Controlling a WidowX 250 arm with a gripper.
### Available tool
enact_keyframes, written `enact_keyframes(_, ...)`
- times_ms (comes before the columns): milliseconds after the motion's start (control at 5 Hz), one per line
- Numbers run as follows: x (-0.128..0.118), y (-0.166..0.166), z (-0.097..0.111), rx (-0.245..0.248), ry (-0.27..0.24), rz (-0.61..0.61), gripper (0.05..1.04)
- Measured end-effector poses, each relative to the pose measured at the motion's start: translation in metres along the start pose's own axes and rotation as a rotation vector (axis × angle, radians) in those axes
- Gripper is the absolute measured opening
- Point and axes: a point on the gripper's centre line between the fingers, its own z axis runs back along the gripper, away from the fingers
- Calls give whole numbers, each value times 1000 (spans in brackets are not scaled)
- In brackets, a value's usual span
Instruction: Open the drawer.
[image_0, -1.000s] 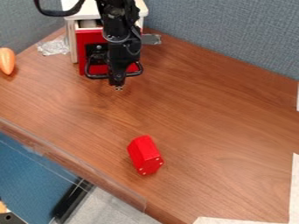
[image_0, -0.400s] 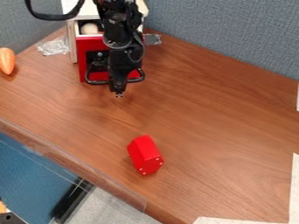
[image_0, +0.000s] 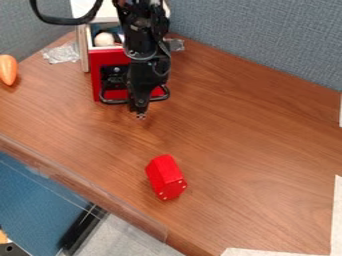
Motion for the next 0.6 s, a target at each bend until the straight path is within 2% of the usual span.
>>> enact_keyframes(600, 7, -10, 4, -21, -11, 20, 131)
